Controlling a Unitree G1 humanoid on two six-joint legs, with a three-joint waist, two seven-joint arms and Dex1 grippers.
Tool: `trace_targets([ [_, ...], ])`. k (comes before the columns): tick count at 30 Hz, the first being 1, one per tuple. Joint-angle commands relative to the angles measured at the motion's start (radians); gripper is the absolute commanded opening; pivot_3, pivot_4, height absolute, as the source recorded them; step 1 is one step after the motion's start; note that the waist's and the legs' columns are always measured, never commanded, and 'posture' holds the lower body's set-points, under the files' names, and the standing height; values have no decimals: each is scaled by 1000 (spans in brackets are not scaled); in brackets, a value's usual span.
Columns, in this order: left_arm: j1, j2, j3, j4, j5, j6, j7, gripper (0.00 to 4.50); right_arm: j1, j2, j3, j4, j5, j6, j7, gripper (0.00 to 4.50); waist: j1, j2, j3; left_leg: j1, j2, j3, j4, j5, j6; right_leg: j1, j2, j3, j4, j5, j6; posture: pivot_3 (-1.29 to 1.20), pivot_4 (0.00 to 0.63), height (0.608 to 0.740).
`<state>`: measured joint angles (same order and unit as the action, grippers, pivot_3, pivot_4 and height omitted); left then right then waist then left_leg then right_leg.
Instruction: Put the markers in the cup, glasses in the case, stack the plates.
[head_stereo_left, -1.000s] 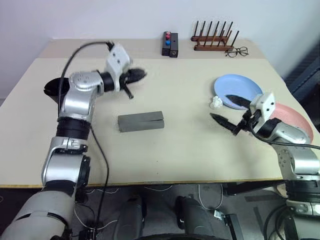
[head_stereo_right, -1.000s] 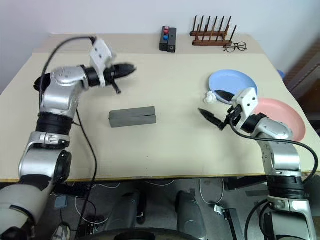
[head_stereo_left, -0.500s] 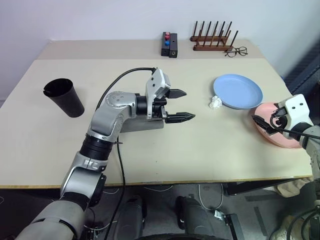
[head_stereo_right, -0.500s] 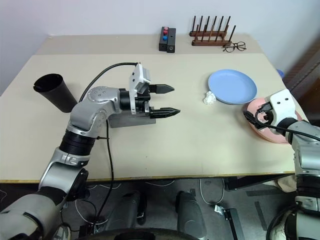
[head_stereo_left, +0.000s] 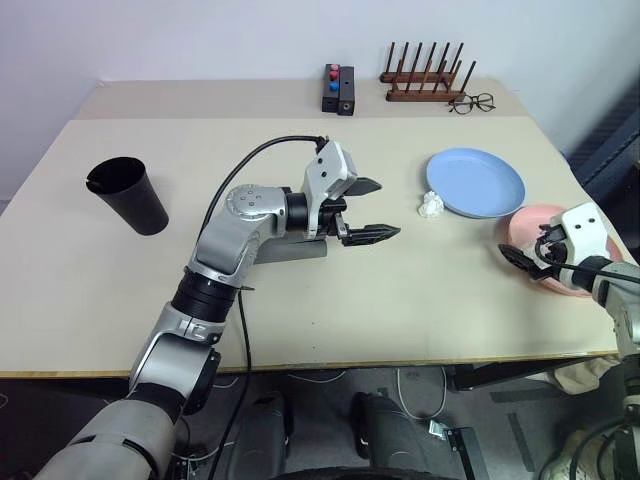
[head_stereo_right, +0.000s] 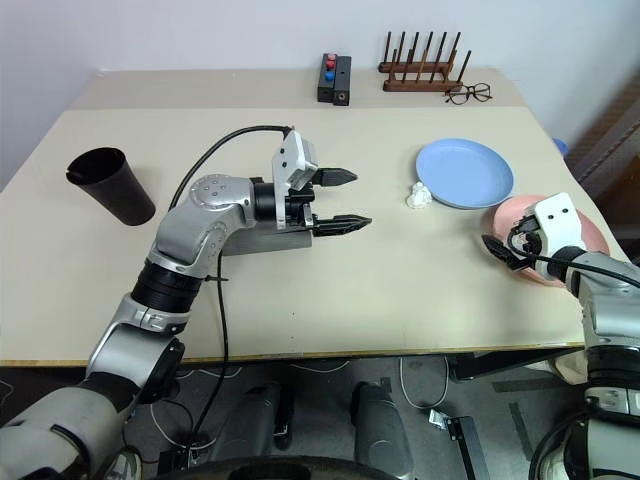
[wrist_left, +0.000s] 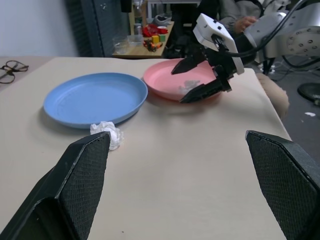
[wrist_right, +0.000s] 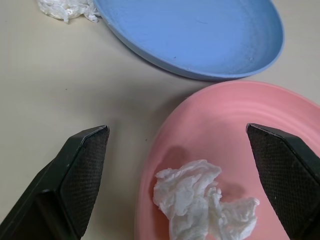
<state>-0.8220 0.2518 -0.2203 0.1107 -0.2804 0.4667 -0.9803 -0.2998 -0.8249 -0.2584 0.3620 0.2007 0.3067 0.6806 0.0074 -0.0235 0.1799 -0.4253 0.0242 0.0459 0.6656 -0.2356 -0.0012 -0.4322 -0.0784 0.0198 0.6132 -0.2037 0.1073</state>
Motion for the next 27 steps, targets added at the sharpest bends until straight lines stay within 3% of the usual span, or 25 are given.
trace_targets([
  [1, 4, 3, 1, -44, 0, -14, 9, 4421, -30, -5, -55, 35, 14, 17, -45, 4500, 1, 0, 0, 0, 0, 0, 0, 0, 0, 0, 0, 0, 0, 0, 0, 0, 150, 740],
  [17, 12, -2, -3, -46, -6, -10, 13, 4421, 30, -44, -190, 8, 95, 117, -41, 4500, 2, 0, 0, 0, 0, 0, 0, 0, 0, 0, 0, 0, 0, 0, 0, 0, 150, 740],
  [27, 14, -5, -4, -46, -5, -11, 14, 4421, 65, -42, -186, -1, 110, 136, -31, 4500, 1, 0, 0, 0, 0, 0, 0, 0, 0, 0, 0, 0, 0, 0, 0, 0, 150, 740],
])
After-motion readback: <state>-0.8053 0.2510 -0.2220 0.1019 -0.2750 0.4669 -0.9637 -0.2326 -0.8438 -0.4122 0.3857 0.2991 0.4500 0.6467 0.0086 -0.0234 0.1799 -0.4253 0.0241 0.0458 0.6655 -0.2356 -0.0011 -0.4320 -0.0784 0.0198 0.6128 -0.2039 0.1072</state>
